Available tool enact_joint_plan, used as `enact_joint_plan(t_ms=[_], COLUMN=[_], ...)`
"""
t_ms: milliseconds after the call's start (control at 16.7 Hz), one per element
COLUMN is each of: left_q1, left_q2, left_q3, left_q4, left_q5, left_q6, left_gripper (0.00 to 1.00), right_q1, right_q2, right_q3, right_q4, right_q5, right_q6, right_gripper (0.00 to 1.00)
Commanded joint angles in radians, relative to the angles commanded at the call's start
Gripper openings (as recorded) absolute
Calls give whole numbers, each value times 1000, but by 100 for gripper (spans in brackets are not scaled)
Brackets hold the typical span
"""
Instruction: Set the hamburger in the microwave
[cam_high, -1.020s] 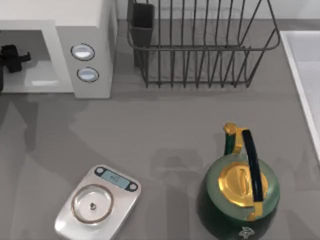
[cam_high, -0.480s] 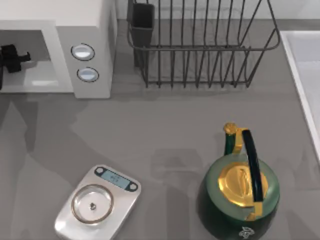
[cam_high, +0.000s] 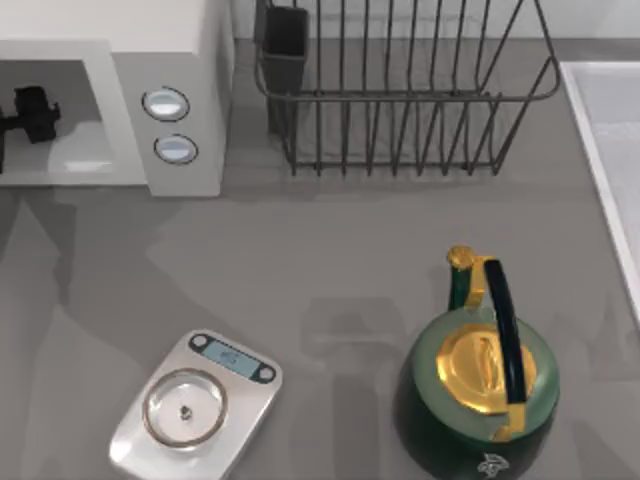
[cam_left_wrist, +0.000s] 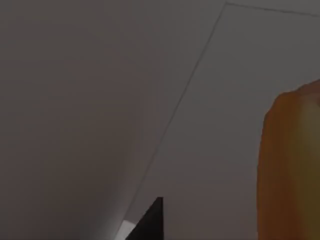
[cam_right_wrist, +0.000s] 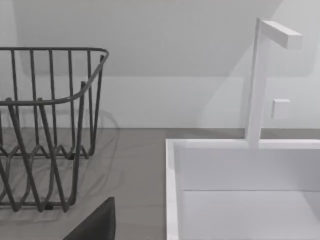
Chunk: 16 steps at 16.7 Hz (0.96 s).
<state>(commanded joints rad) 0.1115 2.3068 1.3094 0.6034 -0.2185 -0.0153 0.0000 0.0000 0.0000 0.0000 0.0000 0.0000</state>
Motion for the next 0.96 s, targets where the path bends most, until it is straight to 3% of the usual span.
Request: enact_joint_plan(t_ms=[660,960], left_q1=[1,4], left_q2=[-167,-197], left_q3=[35,29], left_q4=[-232,-264], left_q5=[-1,-4], left_q6=[2,-1], left_gripper=[100,100], right_q1=[0,0], right_q2=[0,0], right_q3=[0,0], right_q4=[0,0], right_q5=[0,0], right_q6=[0,0], right_gripper=[100,100])
